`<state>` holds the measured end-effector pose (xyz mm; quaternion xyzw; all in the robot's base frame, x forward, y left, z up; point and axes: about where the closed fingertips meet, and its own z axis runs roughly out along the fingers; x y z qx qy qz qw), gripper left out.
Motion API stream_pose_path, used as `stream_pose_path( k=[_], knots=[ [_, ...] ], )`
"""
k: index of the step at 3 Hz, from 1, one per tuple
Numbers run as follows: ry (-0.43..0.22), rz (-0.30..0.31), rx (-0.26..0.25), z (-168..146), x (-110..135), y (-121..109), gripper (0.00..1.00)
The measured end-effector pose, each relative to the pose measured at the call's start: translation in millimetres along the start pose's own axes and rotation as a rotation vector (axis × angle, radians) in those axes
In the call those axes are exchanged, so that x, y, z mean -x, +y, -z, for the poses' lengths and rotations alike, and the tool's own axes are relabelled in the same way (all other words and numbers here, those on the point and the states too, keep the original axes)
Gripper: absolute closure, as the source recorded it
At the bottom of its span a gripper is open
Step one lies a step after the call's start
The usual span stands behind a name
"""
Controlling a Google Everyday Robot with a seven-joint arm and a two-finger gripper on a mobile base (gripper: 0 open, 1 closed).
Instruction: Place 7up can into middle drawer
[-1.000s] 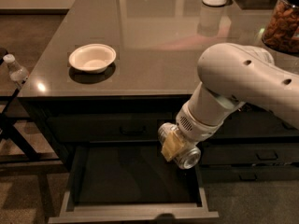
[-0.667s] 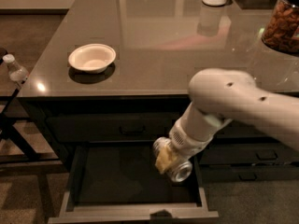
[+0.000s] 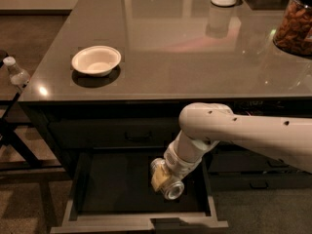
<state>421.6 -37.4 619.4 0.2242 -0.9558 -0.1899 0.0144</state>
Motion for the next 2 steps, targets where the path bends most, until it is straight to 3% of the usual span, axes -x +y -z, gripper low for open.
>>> stream_pose_path(
  k=[1,2],
  knots=[
    [0.000,0.000,0.000,0,0,0,1.00],
    [-0.017,-0.047,0.007,-28,6,-5,1.00]
  ],
)
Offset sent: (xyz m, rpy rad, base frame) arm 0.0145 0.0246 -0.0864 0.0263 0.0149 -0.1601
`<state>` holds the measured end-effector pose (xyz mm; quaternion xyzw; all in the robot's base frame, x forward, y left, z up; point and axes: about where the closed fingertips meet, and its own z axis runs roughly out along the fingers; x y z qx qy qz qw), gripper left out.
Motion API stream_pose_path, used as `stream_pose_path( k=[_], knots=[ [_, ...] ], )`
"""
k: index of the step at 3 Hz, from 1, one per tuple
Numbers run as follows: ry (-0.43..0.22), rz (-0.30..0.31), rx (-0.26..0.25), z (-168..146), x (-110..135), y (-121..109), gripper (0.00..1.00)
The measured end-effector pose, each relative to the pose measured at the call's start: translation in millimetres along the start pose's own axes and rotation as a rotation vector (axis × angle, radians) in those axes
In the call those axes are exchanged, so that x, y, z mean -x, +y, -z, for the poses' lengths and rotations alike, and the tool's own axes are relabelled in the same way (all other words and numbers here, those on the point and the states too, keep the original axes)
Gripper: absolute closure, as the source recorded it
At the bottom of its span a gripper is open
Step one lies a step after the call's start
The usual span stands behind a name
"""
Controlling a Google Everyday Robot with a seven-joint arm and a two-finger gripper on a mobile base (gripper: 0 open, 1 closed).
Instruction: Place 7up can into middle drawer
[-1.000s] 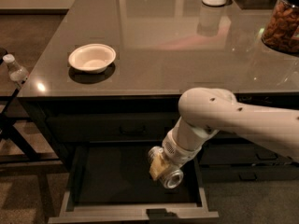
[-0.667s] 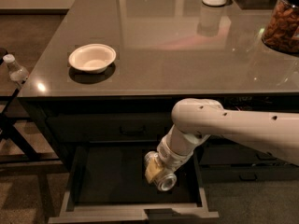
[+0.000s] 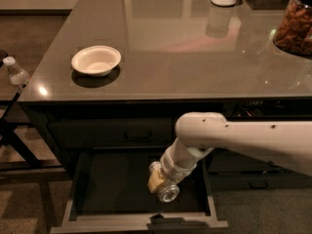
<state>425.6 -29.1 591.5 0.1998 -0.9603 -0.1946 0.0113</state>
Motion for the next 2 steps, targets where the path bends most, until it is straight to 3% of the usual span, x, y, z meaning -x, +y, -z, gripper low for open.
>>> stream_pose_path(
  k=[2],
  knots=[
    [-0.084,-0.112,-0.008,-66,30,-22,1.00]
  ],
)
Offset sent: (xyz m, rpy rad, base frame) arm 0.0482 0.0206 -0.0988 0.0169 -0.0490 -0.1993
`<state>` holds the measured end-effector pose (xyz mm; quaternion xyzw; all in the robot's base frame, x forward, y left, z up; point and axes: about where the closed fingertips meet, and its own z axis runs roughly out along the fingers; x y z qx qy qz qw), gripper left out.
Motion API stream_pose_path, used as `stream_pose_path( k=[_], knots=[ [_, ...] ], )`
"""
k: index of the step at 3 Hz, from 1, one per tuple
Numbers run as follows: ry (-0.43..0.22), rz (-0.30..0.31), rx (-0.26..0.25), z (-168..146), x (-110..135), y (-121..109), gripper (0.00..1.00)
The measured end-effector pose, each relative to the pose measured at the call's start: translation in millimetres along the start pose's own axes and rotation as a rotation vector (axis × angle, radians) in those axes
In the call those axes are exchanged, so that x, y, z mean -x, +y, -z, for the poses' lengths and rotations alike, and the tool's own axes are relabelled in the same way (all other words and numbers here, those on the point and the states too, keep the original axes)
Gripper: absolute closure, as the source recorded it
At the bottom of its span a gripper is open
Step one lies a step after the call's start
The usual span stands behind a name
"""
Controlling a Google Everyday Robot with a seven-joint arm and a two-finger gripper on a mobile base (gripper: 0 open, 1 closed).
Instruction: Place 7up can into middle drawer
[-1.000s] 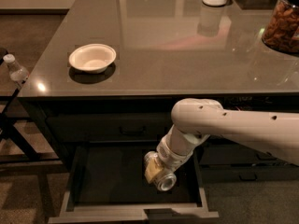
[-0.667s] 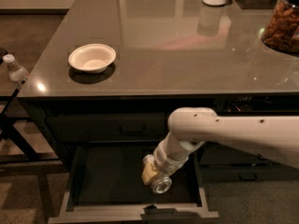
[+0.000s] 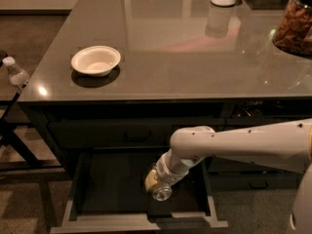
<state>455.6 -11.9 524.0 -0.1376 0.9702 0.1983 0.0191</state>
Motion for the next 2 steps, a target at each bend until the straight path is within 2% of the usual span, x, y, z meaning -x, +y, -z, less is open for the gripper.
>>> stream_pose_path(
  k=[1,2],
  knots=[
    [0.000,0.000,0.000,0,0,0,1.00],
    [0.017,-0.009,0.009,-24,-2,2,1.00]
  ],
)
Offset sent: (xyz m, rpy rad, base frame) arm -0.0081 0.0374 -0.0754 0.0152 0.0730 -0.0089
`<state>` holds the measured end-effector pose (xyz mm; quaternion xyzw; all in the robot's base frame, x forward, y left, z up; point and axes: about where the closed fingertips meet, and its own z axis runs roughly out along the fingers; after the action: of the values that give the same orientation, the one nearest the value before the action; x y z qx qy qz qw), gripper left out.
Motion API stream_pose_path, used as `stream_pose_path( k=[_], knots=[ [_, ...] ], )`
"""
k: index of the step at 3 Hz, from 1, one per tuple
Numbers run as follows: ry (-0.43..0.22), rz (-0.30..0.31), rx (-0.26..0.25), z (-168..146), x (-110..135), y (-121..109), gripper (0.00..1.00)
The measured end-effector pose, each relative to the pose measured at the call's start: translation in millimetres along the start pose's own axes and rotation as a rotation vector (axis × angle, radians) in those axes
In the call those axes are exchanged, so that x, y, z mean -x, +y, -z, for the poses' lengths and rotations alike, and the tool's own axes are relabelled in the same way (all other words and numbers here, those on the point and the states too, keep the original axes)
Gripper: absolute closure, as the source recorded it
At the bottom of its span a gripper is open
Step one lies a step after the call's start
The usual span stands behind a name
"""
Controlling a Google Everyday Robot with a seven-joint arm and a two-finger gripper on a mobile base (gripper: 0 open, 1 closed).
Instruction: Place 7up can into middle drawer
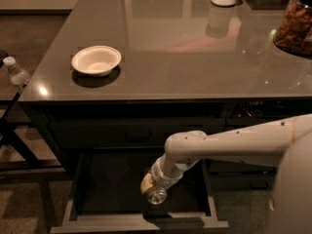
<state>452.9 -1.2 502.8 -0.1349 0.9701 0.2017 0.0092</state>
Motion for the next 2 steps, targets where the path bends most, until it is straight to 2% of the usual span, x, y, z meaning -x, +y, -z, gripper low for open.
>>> stream_pose_path(
  k=[1,2],
  knots=[
    [0.010,-0.004,0.015,-48,9,4,1.00],
    [0.002,0.010,0.007,-78,24,7,1.00]
  ],
)
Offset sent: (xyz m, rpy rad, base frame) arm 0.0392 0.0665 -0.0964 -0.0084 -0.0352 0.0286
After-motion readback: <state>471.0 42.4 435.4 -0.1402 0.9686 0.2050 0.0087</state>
